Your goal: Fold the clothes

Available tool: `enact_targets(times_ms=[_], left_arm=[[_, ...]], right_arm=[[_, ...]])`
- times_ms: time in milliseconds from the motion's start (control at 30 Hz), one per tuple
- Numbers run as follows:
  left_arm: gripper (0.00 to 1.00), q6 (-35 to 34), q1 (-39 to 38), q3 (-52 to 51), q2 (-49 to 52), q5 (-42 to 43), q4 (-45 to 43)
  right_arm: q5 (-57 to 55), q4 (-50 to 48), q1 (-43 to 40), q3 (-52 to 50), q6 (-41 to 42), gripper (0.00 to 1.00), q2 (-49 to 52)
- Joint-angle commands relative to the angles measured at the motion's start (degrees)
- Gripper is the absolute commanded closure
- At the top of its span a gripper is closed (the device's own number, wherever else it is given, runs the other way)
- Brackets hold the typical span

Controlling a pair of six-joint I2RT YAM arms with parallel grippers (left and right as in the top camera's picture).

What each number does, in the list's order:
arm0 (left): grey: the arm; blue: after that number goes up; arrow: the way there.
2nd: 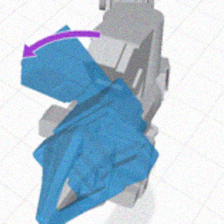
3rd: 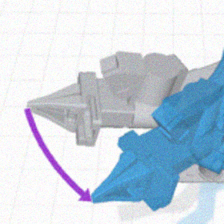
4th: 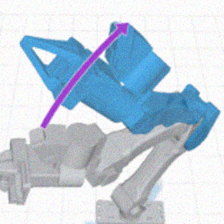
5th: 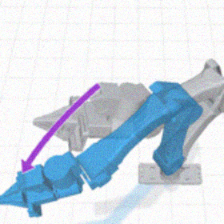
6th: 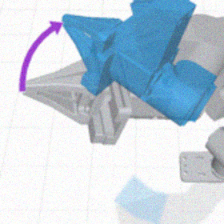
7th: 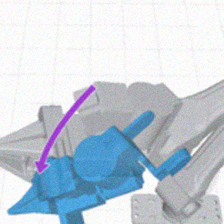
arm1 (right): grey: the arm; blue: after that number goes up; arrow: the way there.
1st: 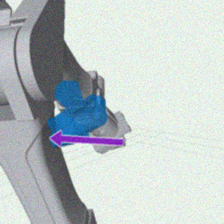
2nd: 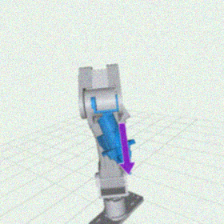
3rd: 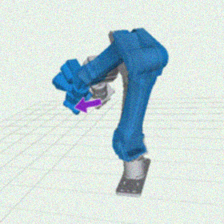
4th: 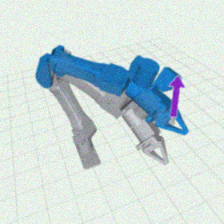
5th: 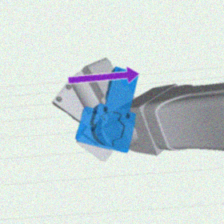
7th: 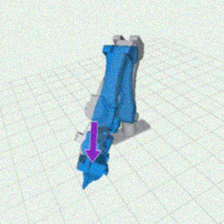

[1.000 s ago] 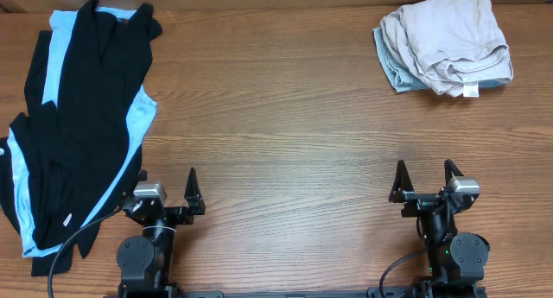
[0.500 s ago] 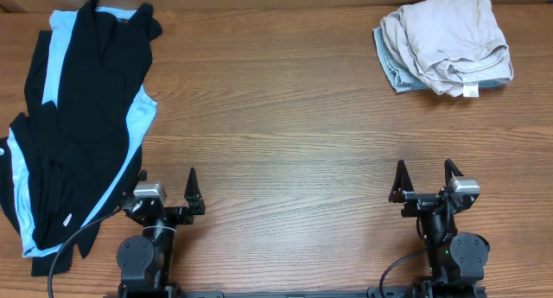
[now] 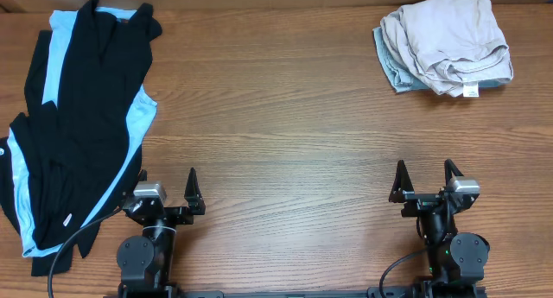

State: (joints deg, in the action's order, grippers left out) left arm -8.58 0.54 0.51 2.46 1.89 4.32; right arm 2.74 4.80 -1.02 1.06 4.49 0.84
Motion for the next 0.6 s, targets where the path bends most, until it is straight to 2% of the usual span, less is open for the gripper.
enact_targets(times_ms=[0,133,333,567], left_arm=[[0.00,1.3,0.5,-0.2,-0.6,-0.5,0.0],[0.00,1.1,0.5,-0.2,-0.6,0.6,-0.3],[0.00,0.5,0.5,1.6,-0.6,10.2,-0.1],[0.00,0.0,0.6,12.1,1.5,9.1,8.0]], right_arm=[[-0.2,-0.2,0.3,-0.6,0.2,0.00,-0.7],[3.0,-2.3,0.3,-0.6,0.2,0.00,-0.7],[11.8,-8.9,0.3,0.0,0.2,0.00,-0.7],[15.7,-7.9,0.3,6.7,0.2,0.00,-0.5]])
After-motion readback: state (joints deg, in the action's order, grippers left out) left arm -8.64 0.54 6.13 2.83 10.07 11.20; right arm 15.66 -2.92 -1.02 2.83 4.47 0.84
